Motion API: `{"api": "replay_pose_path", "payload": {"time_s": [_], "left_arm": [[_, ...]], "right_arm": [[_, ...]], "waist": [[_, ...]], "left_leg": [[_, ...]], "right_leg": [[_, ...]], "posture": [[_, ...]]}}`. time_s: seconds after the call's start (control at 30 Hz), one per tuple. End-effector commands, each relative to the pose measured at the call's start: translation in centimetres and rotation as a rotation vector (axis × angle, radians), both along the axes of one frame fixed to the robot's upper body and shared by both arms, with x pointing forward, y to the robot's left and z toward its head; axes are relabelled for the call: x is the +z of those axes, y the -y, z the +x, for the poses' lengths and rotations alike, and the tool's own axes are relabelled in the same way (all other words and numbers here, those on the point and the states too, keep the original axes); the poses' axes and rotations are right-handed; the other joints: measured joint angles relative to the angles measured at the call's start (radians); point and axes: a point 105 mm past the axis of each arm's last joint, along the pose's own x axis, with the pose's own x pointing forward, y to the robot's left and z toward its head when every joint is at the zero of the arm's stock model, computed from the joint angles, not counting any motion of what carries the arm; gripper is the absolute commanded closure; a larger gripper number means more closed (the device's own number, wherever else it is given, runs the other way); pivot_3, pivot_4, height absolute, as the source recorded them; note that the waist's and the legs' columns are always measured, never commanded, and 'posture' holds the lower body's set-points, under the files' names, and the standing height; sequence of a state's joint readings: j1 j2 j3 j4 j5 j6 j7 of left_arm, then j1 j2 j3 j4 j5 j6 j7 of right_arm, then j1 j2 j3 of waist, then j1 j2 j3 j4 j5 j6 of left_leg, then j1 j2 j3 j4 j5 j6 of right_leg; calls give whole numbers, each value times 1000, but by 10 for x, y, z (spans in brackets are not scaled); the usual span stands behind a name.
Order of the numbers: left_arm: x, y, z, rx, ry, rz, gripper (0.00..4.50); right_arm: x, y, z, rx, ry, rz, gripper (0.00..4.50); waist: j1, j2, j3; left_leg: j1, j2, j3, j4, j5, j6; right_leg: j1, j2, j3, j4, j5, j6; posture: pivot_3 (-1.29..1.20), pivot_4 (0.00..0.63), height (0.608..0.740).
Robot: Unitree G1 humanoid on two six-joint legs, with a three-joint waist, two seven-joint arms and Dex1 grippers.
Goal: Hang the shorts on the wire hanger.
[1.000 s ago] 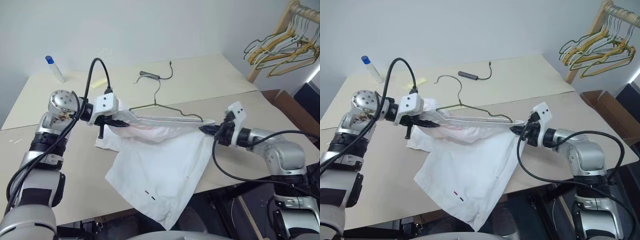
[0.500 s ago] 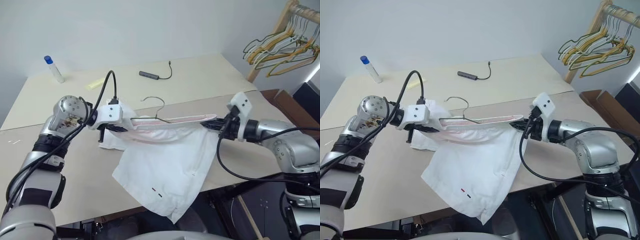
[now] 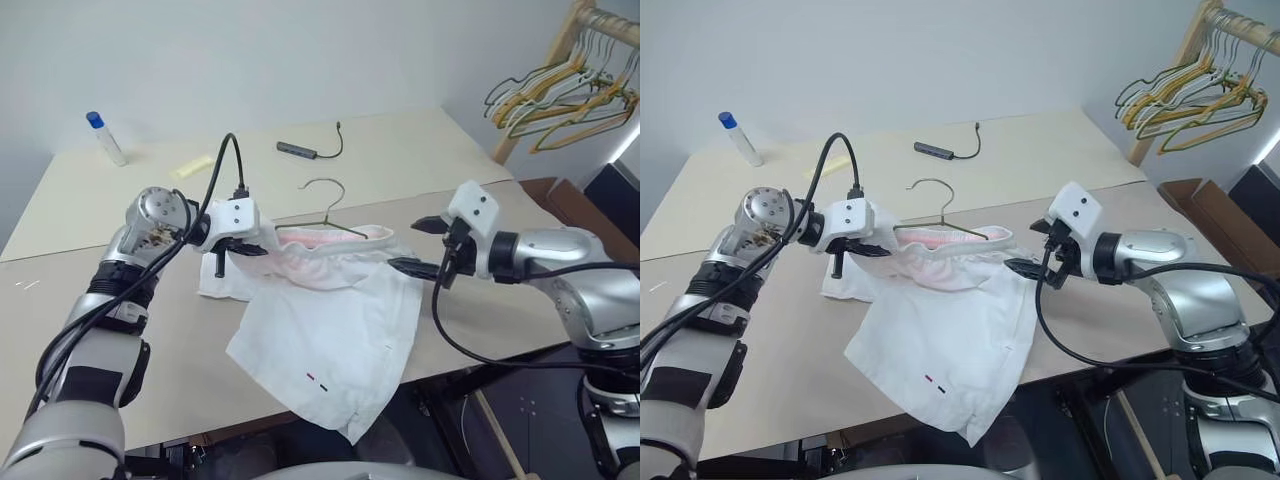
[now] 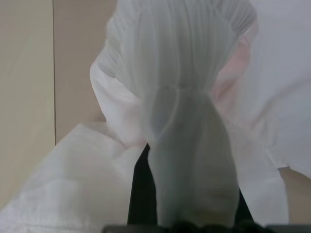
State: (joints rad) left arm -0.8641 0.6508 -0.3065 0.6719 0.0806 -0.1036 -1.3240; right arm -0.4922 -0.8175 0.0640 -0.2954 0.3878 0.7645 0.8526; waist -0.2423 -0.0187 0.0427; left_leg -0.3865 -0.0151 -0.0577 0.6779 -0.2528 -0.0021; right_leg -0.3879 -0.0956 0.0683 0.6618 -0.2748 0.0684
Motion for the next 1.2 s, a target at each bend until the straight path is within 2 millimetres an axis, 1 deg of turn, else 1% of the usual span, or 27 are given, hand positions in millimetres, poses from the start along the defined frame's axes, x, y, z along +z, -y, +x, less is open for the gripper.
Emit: {"api": "replay_pose_path", "payload": {"time_s": [0.03,0.23,0.27,0.37,0.4,0.47,0.5,0.57,0.6,0.67,0.73,0.8,0.83,0.87,0.97,1.1,1.13,1.17,1.2], "left_arm": [[24,6,7,-8,72,-40,4500],[24,10,7,-15,78,-45,4500],[24,10,6,-16,80,-45,4500],[25,8,5,-14,85,-46,4500],[25,7,5,-9,86,-44,4500],[24,3,4,5,86,-37,4500],[24,2,4,9,86,-35,4500],[22,-1,3,20,82,-31,4500],[22,-2,3,26,81,-28,4500],[21,-5,3,38,79,-23,4500],[21,-5,3,43,78,-26,4500],[22,-4,4,40,77,-33,4500],[22,-3,4,39,78,-33,4500],[23,-2,4,36,78,-34,4500],[23,0,5,30,80,-35,4500],[23,0,5,28,79,-34,4500],[23,-1,4,28,79,-33,4500],[23,-1,4,27,79,-33,4500],[23,-1,4,27,79,-32,4500]], "right_arm": [[10,1,12,24,30,-44,20],[-17,-8,31,83,-108,-60,20],[-18,-9,34,83,-114,-55,20],[-10,-8,36,81,-109,-29,20],[-7,-7,34,83,-98,-44,187],[-4,-7,25,108,-85,-73,609],[-3,-8,22,117,-84,-80,892],[2,-9,16,132,-73,-82,1643],[4,-9,14,134,-68,-81,1918],[6,-8,10,129,-59,-82,2627],[3,-7,8,119,-70,-94,3297],[-8,-5,7,109,-91,-121,3925],[-12,-5,7,105,-99,-130,4373],[-15,-4,9,93,-103,-139,4476],[-16,-3,15,48,-81,-142,4476],[0,1,16,31,-10,-100,4476],[3,4,14,28,-2,-92,4067],[6,6,12,27,1,-88,3888],[9,8,10,24,8,-79,3536]], "waist": [[-3,0,0],[-26,0,0],[-27,0,0],[-26,0,0],[-25,0,0],[-21,0,0],[-20,0,0],[-19,0,0],[-17,0,0],[-15,0,0],[-14,0,0],[-12,0,0],[-12,0,0],[-12,0,0],[-14,0,0],[-14,0,0],[-13,0,0],[-13,0,0],[-12,0,0]], "left_leg": [[0,0,0,0,0,0],[0,0,0,0,0,0],[0,0,0,0,0,0],[-1,-1,0,0,0,0],[-1,-1,0,0,0,0],[-1,-1,-1,0,0,0],[-1,-1,-1,0,0,0],[-1,-1,-1,0,0,0],[0,-1,-1,0,0,0],[0,-1,-1,0,0,0],[0,-1,-1,0,0,0],[0,-1,-1,0,0,0],[0,-1,-1,0,0,0],[-1,-2,-1,0,0,0],[-1,-2,-1,0,0,0],[0,-2,-1,0,0,0],[-1,-2,-1,0,0,0],[-1,-2,-1,0,0,0],[-1,-2,-1,0,0,0]], "right_leg": [[0,0,0,0,0,0],[0,0,0,0,0,0],[0,-1,0,0,0,0],[0,-2,0,0,0,0],[-1,-2,0,1,0,0],[0,-2,0,1,0,0],[-1,-2,0,1,0,0],[-1,-2,-1,1,0,0],[0,-2,-1,1,0,0],[0,-2,-1,1,0,0],[0,-2,-1,1,0,0],[0,-2,-1,1,0,0],[0,-2,-1,1,0,0],[0,-2,-1,1,0,0],[0,-2,-1,1,0,0],[-1,-2,-1,1,0,0],[-1,-2,-1,1,0,0],[0,-2,-1,1,0,0],[0,-3,-1,1,0,0]], "posture": [[-254,0,740],[-239,0,740],[-226,0,740],[-213,0,740],[-209,0,740],[-204,0,740],[-204,0,740],[-197,0,740],[-196,0,740],[-198,0,740],[-203,0,740],[-203,0,740],[-208,0,740],[-208,0,740],[-212,0,740],[-211,0,740],[-211,0,740],[-211,0,740],[-208,0,740]]}}
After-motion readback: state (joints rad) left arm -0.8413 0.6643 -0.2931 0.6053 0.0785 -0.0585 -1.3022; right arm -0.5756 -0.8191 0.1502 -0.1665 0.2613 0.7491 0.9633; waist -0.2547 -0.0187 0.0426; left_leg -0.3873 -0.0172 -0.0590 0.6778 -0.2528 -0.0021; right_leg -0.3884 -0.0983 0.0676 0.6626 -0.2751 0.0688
